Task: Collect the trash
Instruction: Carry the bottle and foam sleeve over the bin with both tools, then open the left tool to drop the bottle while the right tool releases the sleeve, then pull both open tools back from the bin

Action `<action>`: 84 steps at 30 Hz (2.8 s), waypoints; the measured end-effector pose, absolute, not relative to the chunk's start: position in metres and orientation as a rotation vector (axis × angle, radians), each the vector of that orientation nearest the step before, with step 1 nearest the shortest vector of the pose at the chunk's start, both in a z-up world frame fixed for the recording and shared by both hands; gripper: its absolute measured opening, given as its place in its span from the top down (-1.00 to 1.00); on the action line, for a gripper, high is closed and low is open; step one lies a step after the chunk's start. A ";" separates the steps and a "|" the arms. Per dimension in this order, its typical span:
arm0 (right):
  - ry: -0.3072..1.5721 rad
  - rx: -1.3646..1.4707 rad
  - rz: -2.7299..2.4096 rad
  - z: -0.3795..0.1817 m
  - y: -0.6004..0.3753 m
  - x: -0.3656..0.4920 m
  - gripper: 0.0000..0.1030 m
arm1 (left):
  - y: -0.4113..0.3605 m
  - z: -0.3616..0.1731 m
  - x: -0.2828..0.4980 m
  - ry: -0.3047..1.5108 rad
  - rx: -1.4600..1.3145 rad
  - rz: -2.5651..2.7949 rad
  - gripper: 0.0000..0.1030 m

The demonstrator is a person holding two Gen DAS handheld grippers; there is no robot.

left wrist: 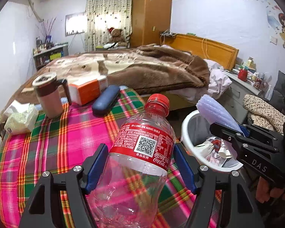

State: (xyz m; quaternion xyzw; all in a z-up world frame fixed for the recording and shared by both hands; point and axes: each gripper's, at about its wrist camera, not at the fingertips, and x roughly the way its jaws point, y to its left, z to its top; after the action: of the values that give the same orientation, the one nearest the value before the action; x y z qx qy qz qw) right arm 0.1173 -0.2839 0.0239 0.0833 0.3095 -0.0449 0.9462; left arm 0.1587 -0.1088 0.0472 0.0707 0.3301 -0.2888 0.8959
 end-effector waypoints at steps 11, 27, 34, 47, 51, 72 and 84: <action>0.582 0.203 -0.218 0.032 -0.326 0.082 0.51 | -0.171 0.051 0.134 0.666 0.102 -0.706 -0.37; 0.630 0.267 -0.341 0.007 -0.388 0.070 0.51 | -0.268 0.032 0.119 0.713 0.171 -0.794 -0.37; 0.674 0.283 -0.363 -0.005 -0.409 0.072 0.51 | -0.296 0.012 0.125 0.758 0.195 -0.792 -0.37; 0.807 0.282 -0.347 -0.032 -0.428 0.093 0.47 | -0.318 -0.023 0.145 0.850 0.224 -0.758 -0.38; 0.821 0.275 -0.359 -0.033 -0.429 0.090 0.19 | -0.316 -0.024 0.144 0.841 0.219 -0.754 -0.50; 0.698 0.287 -0.346 -0.005 -0.400 0.062 -0.12 | -0.270 0.006 0.117 0.769 0.130 -0.711 -0.53; 0.558 0.205 -0.343 0.015 -0.358 0.028 -0.12 | -0.216 0.031 0.072 0.636 0.121 -0.555 -0.53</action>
State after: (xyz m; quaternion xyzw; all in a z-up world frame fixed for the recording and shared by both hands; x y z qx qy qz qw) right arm 0.0276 -0.3585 0.0152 0.1003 0.2734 -0.1682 0.9417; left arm 0.0718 -0.2164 0.0305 0.0586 0.3085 -0.2690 0.9105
